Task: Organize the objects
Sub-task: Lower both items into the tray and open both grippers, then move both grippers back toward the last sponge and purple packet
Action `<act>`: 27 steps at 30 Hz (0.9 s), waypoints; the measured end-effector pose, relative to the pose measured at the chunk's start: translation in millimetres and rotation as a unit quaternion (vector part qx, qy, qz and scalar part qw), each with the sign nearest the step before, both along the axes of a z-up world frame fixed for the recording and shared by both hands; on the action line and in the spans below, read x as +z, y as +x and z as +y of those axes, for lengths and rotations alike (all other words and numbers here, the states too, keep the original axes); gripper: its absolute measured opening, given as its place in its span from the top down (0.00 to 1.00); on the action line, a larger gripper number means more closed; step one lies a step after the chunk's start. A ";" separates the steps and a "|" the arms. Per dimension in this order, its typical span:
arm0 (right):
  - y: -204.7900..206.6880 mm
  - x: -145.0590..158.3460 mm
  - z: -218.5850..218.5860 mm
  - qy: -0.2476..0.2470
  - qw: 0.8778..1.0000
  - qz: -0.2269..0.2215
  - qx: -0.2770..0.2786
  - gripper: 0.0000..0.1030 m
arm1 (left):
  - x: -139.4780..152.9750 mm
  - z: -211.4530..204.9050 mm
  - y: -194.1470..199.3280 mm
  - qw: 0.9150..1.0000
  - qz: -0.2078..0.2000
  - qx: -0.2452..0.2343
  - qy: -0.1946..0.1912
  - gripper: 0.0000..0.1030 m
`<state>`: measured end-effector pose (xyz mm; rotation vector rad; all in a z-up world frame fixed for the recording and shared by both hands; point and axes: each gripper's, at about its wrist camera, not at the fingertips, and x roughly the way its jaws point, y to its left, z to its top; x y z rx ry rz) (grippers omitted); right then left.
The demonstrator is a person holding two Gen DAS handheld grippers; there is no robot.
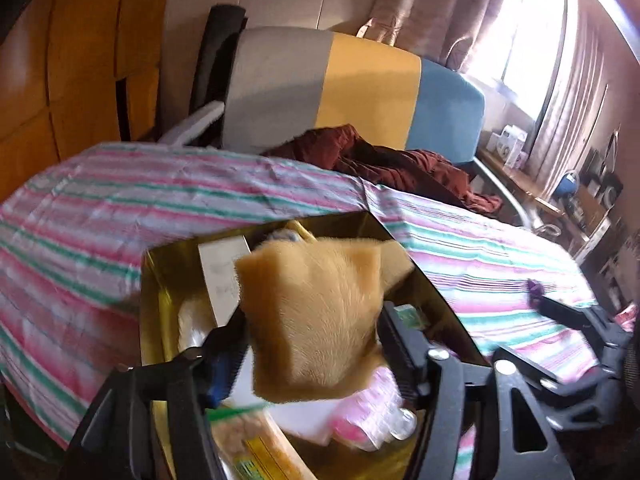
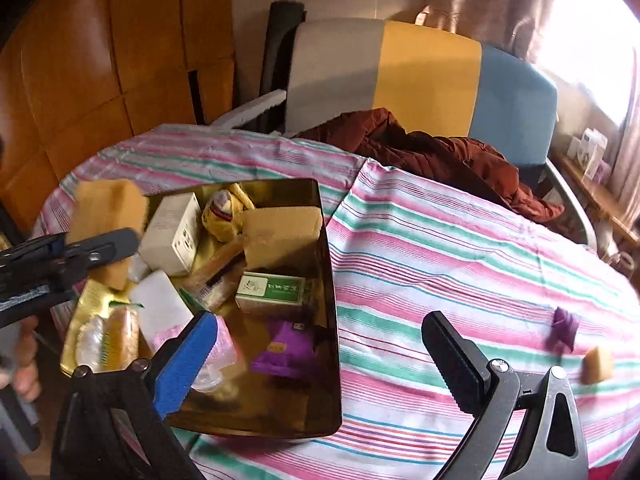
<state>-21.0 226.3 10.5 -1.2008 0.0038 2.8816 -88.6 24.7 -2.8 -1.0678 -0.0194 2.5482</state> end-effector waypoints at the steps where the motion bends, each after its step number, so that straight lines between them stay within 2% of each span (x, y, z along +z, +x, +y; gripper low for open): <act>1: 1.4 1.8 0.1 0.000 1.000 0.003 0.001 0.00 | -1.7 1.7 -3.1 1.000 0.004 0.005 -0.011 0.33; 5: 5.3 4.9 -4.6 -0.002 1.000 0.009 0.006 0.00 | -10.7 -1.3 -16.2 1.000 0.001 0.009 -0.016 0.32; 9: 11.0 3.3 -7.6 -0.011 1.000 0.011 0.005 0.00 | -7.8 -12.3 -18.1 0.999 0.004 0.038 -0.009 0.33; 13: 12.8 0.7 -6.7 -0.038 0.999 0.010 0.016 0.00 | -6.6 -26.6 -4.7 0.998 -0.001 0.058 -0.004 0.32; 20: 15.4 -3.0 -17.7 -0.049 0.998 0.004 0.044 0.00 | -7.8 -43.1 27.8 0.997 -0.004 0.078 0.002 0.32; 27: 19.1 -10.3 -23.1 -0.045 0.998 -0.004 0.043 0.00 | -10.1 -45.2 41.7 0.997 -0.014 0.081 0.010 0.33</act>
